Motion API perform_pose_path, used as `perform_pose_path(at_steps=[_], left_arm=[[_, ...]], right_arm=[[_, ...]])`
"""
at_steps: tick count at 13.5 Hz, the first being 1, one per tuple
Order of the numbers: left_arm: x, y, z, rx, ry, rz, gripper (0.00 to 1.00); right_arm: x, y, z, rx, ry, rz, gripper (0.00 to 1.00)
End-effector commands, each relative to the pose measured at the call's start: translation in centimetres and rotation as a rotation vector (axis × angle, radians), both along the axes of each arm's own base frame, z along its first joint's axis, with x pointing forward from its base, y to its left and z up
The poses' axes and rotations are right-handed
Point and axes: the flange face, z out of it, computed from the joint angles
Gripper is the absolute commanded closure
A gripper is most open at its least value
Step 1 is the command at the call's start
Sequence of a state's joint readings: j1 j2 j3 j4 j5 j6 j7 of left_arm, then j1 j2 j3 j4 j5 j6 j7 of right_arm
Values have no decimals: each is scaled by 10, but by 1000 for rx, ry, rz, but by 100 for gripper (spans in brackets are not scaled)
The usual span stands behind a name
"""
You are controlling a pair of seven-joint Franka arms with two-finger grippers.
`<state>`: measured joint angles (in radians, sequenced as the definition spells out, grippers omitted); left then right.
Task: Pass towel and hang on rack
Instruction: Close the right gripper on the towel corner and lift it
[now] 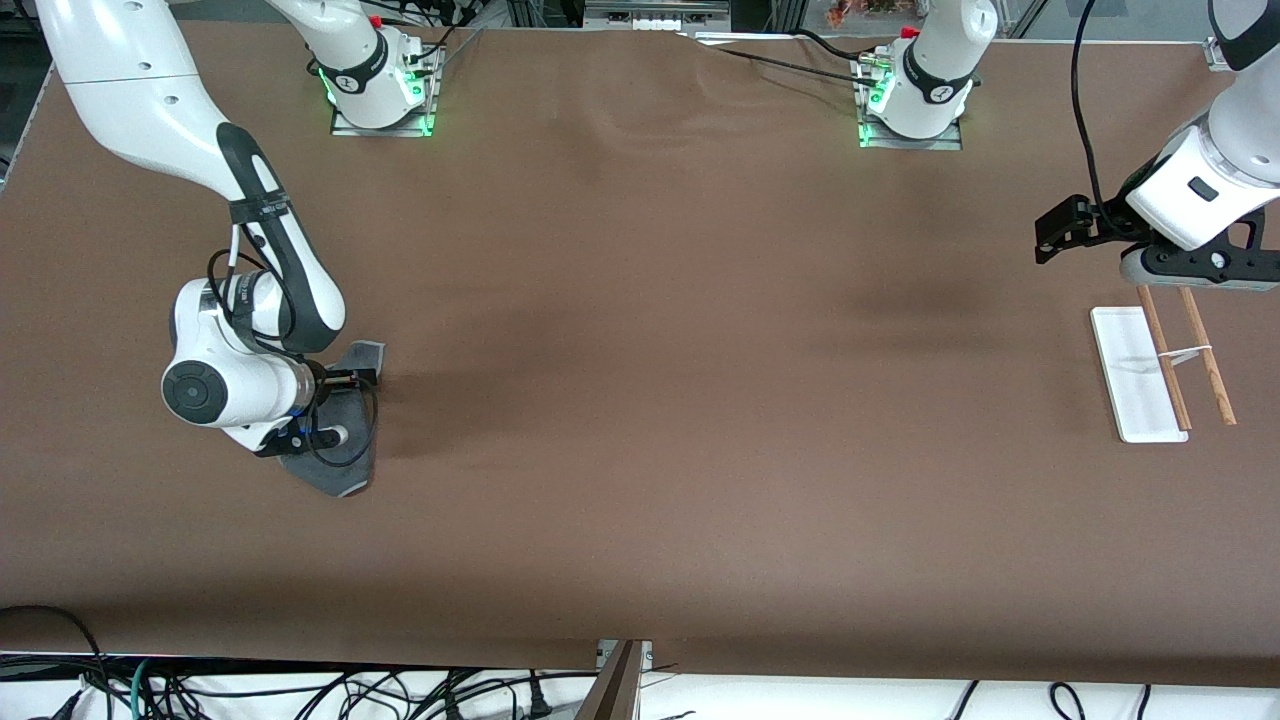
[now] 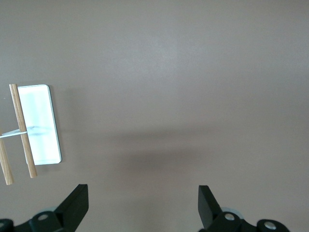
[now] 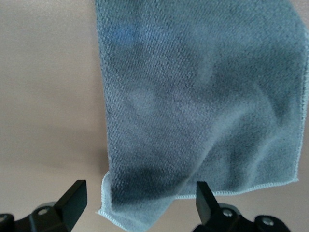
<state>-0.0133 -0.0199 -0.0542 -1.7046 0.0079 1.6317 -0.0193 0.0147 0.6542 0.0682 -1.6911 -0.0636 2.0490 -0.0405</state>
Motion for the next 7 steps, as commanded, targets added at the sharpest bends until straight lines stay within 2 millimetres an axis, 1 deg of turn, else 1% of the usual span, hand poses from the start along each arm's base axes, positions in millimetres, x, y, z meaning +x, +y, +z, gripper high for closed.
perform_pose_path(at_steps=[1, 3, 4, 5, 6, 7], left_arm=[[0, 3, 3, 16, -6, -16, 0], [-1, 3, 3, 16, -5, -16, 0], [0, 2, 3, 14, -6, -16, 0], [0, 3, 3, 16, -6, -16, 0], [0, 2, 3, 14, -6, -16, 0], [0, 2, 3, 14, -6, -16, 0]], right_arm=[[-3, -2, -7, -1, -10, 5, 13], [-5, -2, -9, 0, -10, 5, 54], [-5, -2, -9, 0, -8, 7, 71], [-5, -2, -9, 1, -8, 5, 83], [-5, -3, -9, 0, -8, 5, 93], [-5, -3, -9, 0, -7, 5, 100]])
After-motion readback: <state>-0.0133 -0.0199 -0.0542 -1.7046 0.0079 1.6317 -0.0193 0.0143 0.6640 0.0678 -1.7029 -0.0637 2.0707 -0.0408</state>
